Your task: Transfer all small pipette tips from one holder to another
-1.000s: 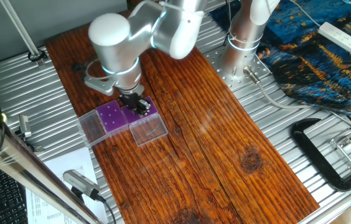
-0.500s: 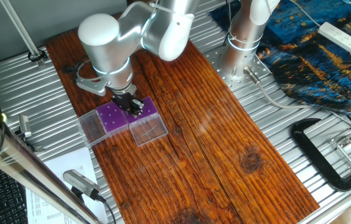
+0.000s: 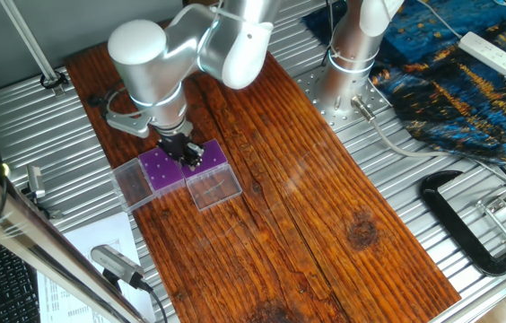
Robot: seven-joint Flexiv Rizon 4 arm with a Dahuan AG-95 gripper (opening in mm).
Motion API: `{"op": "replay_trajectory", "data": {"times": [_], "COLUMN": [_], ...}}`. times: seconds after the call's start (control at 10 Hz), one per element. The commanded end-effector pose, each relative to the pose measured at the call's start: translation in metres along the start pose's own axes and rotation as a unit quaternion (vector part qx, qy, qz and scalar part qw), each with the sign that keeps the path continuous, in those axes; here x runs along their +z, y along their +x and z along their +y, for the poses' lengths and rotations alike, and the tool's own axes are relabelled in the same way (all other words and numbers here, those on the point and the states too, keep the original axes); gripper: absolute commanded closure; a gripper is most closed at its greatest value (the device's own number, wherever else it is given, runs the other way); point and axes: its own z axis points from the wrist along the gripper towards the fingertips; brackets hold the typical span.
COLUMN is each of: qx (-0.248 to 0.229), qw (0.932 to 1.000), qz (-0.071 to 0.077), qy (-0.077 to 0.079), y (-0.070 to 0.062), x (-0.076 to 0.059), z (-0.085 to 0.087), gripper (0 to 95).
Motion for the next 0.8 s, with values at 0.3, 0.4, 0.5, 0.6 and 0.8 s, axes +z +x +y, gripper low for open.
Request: {"op": "replay_trajectory", "data": {"times": [0.3,0.4,0.5,0.6,0.8], "qx": [-0.002,-0.003,-0.003,-0.004,0.077], "qw": [1.0000,1.0000,1.0000,1.0000,0.9971], "qz": [0.000,0.000,0.001,0.000,-0.001], "qy": [-0.001,0.000,0.000,-0.001,0.002], "y": [-0.0008,-0.0008,-0.0008,-0.0008,-0.0008], "x": [0.0005,0.0005,0.0005,0.0005,0.0005], "z": [-0.0002,-0.0002,-0.0002,-0.0002,-0.0002], "gripper": [76.0,95.0,95.0,95.0,76.0]}}
